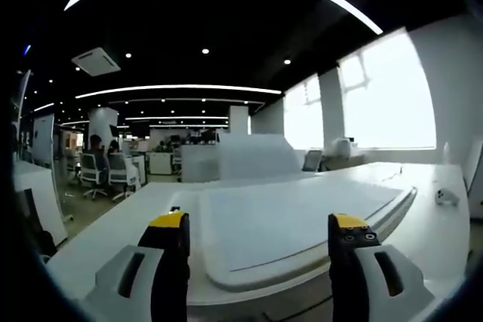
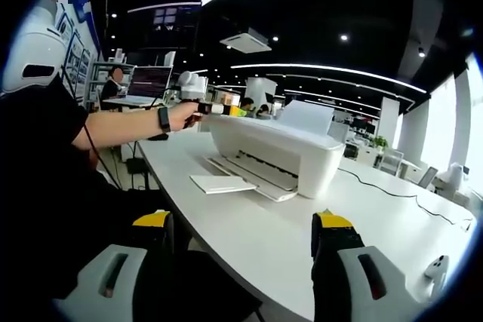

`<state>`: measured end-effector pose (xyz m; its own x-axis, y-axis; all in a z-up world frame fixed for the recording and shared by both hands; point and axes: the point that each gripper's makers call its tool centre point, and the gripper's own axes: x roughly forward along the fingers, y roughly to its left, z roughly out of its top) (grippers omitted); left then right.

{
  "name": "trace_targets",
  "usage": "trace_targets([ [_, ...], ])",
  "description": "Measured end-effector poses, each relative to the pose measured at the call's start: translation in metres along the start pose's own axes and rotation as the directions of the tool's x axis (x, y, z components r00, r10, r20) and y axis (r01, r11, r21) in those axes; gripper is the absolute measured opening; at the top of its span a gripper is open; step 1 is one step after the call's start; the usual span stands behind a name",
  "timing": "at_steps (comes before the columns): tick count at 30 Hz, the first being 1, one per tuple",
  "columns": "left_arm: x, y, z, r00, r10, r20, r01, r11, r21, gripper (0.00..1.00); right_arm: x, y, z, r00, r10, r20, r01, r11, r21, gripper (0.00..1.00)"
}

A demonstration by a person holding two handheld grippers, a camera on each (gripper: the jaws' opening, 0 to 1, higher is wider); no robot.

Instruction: Remove the paper from the printer output slot and place it on top of the printer

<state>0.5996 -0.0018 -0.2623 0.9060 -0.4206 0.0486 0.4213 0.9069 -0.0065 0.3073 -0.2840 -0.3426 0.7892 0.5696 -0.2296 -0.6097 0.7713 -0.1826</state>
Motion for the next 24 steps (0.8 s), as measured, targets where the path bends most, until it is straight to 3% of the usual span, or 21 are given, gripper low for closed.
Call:
trace_targets([
  [24, -0.0035, 0.0016, 0.0011, 1.0, -0.022, -0.001, 0.022, 0.999, 0.023, 0.8, -0.0007, 0.0003, 0.0018, 1.0, 0.0, 0.002, 0.0, 1.0, -0.001, 0.7],
])
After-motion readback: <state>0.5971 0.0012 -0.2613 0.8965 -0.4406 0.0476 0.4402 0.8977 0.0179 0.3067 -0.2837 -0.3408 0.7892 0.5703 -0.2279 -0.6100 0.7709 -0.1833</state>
